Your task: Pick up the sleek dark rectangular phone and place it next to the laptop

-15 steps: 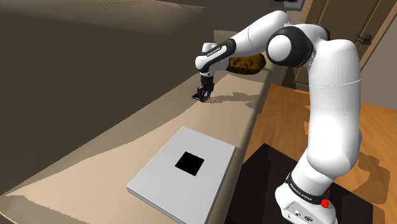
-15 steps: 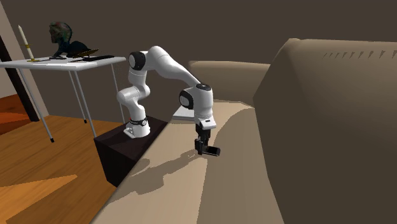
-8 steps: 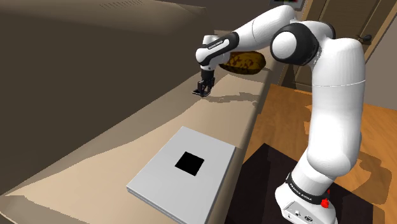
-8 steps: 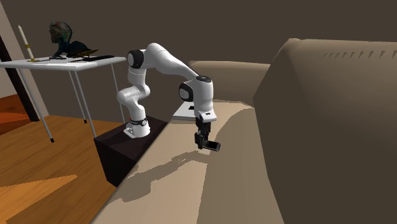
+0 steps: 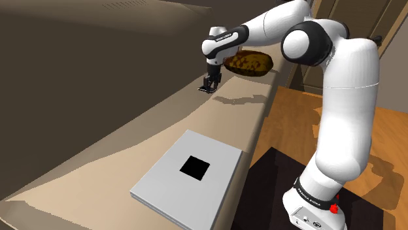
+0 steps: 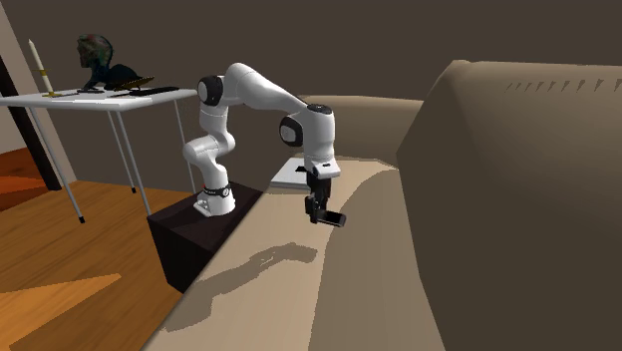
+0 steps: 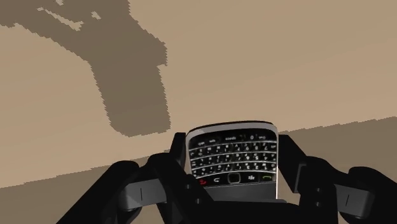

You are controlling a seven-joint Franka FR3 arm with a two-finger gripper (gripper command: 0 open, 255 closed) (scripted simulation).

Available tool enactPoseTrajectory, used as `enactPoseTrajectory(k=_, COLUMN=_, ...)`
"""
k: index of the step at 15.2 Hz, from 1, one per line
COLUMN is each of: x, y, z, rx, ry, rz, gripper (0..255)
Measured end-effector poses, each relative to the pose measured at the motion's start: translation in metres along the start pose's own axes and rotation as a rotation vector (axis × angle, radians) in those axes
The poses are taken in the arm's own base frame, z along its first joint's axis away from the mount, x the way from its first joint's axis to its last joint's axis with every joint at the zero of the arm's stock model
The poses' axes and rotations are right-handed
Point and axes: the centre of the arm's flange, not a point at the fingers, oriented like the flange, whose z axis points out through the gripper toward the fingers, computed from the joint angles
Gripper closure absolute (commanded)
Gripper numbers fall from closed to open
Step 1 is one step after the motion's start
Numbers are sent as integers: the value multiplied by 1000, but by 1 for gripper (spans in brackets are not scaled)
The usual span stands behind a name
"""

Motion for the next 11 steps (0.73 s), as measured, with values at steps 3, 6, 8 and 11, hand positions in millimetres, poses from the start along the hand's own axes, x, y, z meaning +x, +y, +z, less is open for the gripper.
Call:
enactPoseTrajectory(k=3, x=-1, y=0, z=-15, rx=0, ry=0, rz=0, gripper=255)
enactPoseTrajectory(k=6, x=-8, y=-24, z=-20, rx=0, ry=0, rz=0, gripper=255)
enactPoseTrajectory(k=8, x=-14, y=-50, z=-19, rx=0, ry=-1, rz=-1, gripper=255)
enactPoseTrajectory(k=11, x=-22, y=-89, z=-23, rx=0, ry=0, rz=-1, gripper=255)
